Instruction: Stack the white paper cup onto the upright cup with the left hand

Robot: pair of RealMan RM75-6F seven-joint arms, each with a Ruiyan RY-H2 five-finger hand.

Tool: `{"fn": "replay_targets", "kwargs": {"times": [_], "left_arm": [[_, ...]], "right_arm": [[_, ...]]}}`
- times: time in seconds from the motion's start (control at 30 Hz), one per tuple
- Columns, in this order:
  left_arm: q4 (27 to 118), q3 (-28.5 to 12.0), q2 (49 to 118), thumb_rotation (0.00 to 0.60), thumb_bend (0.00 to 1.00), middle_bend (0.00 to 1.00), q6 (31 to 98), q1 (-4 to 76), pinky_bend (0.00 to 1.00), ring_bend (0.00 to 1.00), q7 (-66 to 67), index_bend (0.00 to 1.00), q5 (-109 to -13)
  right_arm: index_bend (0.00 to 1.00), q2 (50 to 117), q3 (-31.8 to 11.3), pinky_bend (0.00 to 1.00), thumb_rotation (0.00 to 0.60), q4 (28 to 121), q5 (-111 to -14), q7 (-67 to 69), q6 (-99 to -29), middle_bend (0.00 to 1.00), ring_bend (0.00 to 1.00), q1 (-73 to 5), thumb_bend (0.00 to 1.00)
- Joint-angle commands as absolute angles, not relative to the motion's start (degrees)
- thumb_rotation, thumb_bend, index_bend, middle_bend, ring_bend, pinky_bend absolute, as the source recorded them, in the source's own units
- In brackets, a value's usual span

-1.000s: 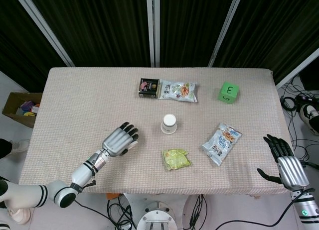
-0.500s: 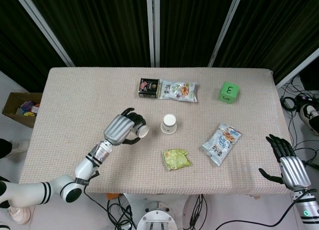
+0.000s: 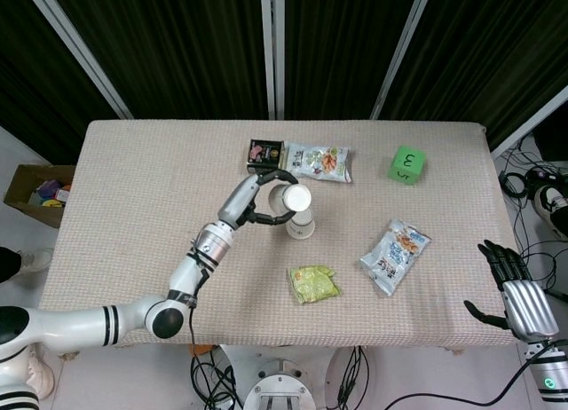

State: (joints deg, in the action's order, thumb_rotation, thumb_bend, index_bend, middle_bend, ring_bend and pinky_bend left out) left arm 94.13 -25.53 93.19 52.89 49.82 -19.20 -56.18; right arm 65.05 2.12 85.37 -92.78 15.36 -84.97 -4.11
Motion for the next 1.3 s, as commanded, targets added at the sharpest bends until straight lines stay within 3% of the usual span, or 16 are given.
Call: {"fn": "replay_targets", "kwargs": {"times": [0.03, 0.37, 1.03, 1.17, 1.3], "left_arm": [[91.37, -26.50, 96.88, 0.600, 0.35, 0.38, 51.44, 51.44, 0.16, 0.22, -21.30, 0.48, -53.96], [84.49, -26.46, 103.42, 0.600, 0.35, 0.37, 52.11, 52.56, 0.15, 0.21, -22.97, 0.48, -54.45], [78.50, -26.65, 107.78, 0.600, 0.34, 0.36, 50.04, 51.80, 0.14, 0.20, -24.33, 0.48, -53.43], [76.69, -26.17, 108.89, 0.600, 0.34, 0.35, 50.01, 51.55, 0.14, 0.19, -24.07, 0.44, -53.62], [75.07, -24.13, 109.39, 0.600, 0.32, 0.27, 50.28, 51.33, 0.14, 0.15, -21.87, 0.34, -55.35]], "right_arm": [[0.00, 65.06, 2.09, 0.00, 0.600, 85.40, -92.76, 15.31, -84.89, 0.04, 0.00, -4.13, 0.15], [0.00, 64.97, 2.01, 0.00, 0.600, 85.63, -92.76, 15.28, -84.65, 0.04, 0.00, -4.19, 0.15], [0.00, 65.44, 1.83, 0.00, 0.600, 84.71, -92.37, 15.99, -84.13, 0.04, 0.00, -4.21, 0.15], [0.00, 65.38, 1.82, 0.00, 0.600, 84.80, -92.39, 15.96, -84.25, 0.04, 0.00, -4.16, 0.15], [0.00, 65.27, 1.83, 0.00, 0.600, 84.86, -92.43, 16.01, -84.38, 0.04, 0.00, -4.07, 0.15]]}}
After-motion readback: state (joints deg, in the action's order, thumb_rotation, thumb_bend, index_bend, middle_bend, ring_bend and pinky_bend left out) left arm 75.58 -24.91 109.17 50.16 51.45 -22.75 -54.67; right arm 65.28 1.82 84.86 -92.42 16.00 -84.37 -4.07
